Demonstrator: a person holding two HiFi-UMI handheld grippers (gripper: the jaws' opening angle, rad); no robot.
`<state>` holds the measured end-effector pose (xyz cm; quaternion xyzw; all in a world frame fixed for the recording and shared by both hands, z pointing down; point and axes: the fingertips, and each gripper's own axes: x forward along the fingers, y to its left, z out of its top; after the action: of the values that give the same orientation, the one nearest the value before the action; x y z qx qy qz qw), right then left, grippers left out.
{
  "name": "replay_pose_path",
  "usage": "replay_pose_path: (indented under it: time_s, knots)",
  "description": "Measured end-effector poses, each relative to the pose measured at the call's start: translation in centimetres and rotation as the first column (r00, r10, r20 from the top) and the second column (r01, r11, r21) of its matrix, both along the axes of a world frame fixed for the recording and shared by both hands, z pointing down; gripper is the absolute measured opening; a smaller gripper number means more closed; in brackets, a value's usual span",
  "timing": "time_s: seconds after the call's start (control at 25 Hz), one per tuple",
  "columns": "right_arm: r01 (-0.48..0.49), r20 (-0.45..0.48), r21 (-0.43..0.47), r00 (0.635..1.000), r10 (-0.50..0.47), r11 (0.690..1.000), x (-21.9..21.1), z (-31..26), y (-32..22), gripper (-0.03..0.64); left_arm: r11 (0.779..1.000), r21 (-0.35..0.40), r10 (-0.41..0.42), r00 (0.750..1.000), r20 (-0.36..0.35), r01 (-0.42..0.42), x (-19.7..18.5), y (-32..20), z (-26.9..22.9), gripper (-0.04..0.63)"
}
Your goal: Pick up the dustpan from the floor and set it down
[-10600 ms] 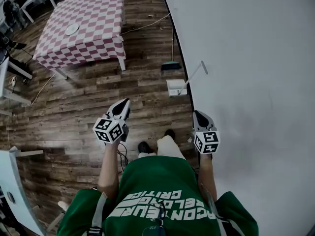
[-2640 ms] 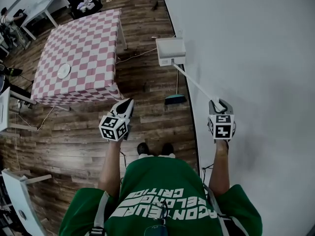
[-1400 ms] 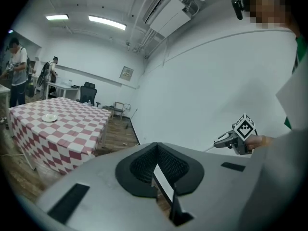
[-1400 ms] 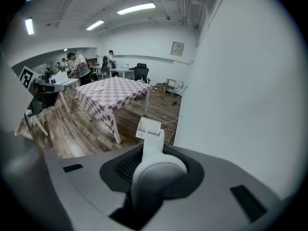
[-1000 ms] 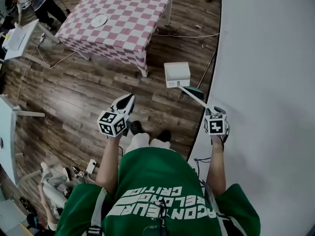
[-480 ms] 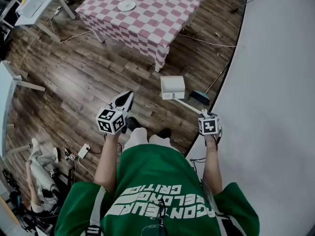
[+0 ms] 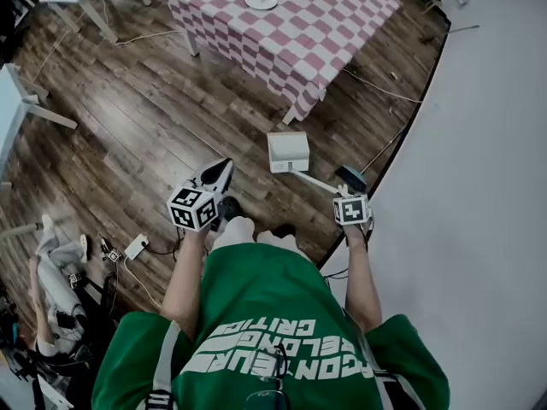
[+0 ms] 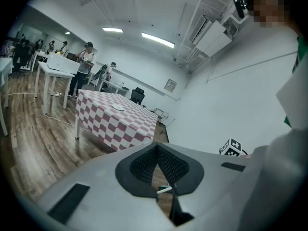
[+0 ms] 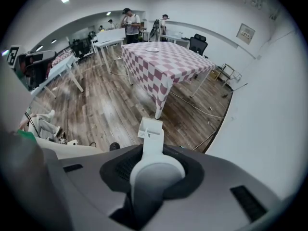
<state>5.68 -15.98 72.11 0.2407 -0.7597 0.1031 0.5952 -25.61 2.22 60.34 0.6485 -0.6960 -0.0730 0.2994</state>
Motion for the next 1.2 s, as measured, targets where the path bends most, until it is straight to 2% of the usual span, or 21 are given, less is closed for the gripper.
replay_pose_path:
  time_s: [0.28, 0.6, 0.84, 1.2]
  knots:
    - [0.058, -0.034, -0.028, 0.998, -0.059, 0.998, -7.9, 2.8, 0.2, 0.114, 1.000, -0.008, -0.011, 1.000, -0.018, 0.011, -4.6, 1.4, 1.2, 0.003]
    - [0.153, -0.064, -0.049, 0.986, -0.156, 0.987, -16.0, 5.5, -0.2, 0.114, 1.000, -0.026, -0.010, 1.000, -0.018, 0.009, -7.5, 2.3, 2.0, 0.003]
    - [0.252, -0.076, -0.083, 0.963, -0.258, 0.964, -21.0, 7.3, -2.0, 0.114, 0.995, -0.065, -0.073, 0.996, -0.044, 0.070, -8.4, 1.8, 3.6, 0.003]
    - [0.357, -0.102, -0.121, 0.924, -0.369, 0.926, -26.6, 10.9, -6.4, 0.114, 0.977, -0.114, -0.184, 0.983, -0.025, 0.180, -9.6, -2.1, 3.9, 0.003]
